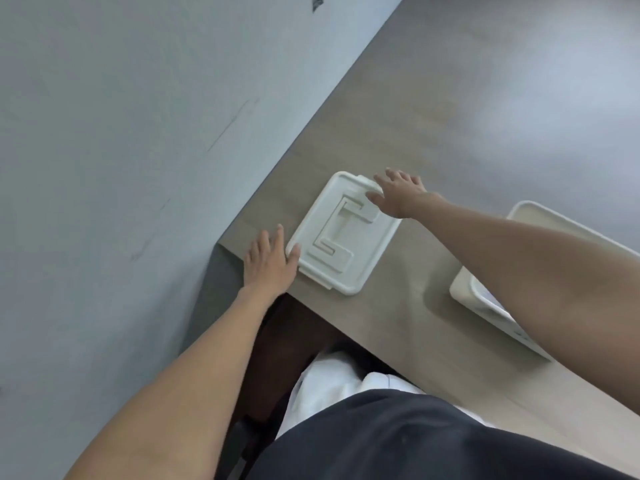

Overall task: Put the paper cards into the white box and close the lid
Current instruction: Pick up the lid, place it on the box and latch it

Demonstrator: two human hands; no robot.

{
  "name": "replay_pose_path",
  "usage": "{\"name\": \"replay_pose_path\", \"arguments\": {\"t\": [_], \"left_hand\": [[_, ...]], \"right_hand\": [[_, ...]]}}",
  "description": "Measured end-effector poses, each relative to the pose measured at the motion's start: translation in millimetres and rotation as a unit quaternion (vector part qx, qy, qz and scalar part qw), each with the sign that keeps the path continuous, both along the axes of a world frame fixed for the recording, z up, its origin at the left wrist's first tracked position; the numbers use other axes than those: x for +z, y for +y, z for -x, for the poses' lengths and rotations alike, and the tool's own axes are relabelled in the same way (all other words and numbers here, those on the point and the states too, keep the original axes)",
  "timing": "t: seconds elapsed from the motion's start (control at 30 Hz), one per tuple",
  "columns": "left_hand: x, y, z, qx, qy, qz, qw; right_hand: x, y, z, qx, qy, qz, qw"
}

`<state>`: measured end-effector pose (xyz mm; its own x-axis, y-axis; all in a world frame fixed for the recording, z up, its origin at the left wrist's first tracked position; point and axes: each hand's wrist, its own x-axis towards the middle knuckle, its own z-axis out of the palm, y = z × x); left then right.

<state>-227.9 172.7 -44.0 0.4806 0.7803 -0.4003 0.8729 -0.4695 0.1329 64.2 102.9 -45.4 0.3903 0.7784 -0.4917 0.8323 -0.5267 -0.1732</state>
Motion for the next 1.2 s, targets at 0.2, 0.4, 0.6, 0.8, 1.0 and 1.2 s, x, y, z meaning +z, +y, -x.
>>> {"name": "replay_pose_path", "arguments": {"t": [0.2,0.4,0.6,0.8,1.0,1.2], "left_hand": [[-19.5,-25.6,0.8,0.166,-0.083,0.251,0.950],[-26.5,-7.3,-22.5,0.281,-0.123,0.261,0.915],[-19.1,-6.8,-39.3,0.380,-0.118,0.218,0.891],[-17.3,6.8,-50.8,0.532,-0.173,0.212,0.801],[-30.2,21.4,-61.5,0.550,-0.261,0.258,0.750],[10.7,10.2,-101.2,0.469,-0.304,0.235,0.795]], "right_hand": [[-23.1,6.6,25.2,-0.024,0.039,-0.029,0.999],[-20.5,9.7,29.3,-0.160,0.092,-0.067,0.980],[-17.9,11.2,31.8,-0.261,0.116,-0.039,0.958],[-12.6,-7.1,22.6,-0.314,0.118,-0.080,0.939],[-6.3,-30.2,4.6,-0.347,0.133,-0.089,0.924],[13.5,-65.4,-12.5,-0.407,0.141,-0.136,0.892]]}}
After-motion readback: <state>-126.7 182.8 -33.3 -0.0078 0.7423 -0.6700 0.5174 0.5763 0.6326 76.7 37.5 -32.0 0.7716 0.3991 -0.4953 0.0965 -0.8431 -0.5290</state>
